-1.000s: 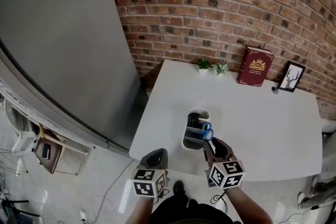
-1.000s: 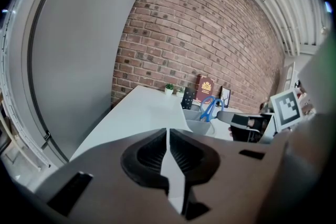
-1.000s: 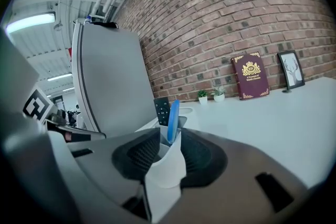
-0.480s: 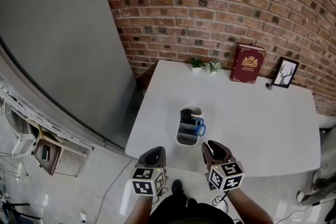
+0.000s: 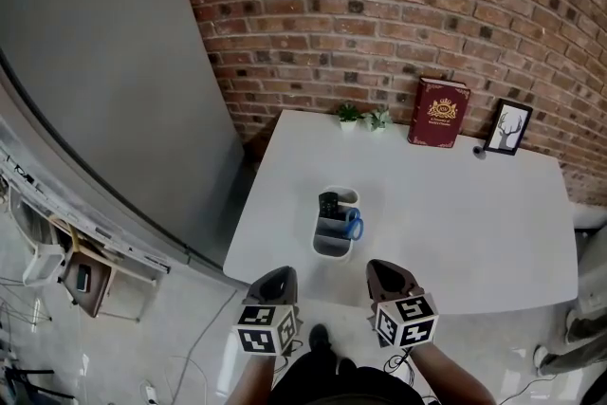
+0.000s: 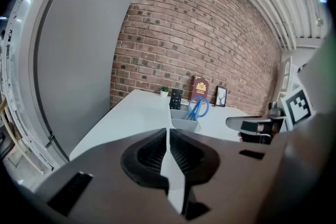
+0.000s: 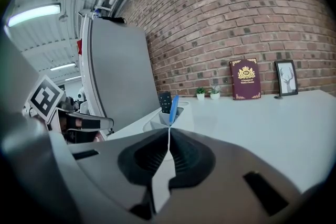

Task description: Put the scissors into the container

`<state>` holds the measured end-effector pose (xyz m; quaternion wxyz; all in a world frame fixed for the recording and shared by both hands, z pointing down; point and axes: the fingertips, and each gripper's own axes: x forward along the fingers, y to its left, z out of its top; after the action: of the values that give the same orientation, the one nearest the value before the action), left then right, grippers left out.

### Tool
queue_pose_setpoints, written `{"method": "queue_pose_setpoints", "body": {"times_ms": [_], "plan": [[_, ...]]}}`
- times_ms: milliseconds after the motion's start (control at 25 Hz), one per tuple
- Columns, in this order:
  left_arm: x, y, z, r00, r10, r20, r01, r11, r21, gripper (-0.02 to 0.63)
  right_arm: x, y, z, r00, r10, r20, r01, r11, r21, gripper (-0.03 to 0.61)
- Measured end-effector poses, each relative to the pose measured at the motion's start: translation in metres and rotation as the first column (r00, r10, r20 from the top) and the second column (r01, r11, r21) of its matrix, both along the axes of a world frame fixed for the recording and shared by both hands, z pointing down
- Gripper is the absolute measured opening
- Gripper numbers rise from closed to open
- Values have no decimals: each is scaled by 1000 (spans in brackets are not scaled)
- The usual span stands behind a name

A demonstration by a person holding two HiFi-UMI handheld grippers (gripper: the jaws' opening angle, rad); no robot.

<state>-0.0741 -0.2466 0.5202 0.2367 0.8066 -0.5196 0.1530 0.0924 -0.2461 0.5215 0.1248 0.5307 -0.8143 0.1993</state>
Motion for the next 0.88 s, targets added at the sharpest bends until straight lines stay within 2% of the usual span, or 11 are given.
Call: {"method": "queue_pose_setpoints", "body": {"times_ms": [880], "plan": [[-1,11,-2,1000,-23,9,22,1000,10,23,4,22,3,999,-41,3,42,998,-46,0]]}}
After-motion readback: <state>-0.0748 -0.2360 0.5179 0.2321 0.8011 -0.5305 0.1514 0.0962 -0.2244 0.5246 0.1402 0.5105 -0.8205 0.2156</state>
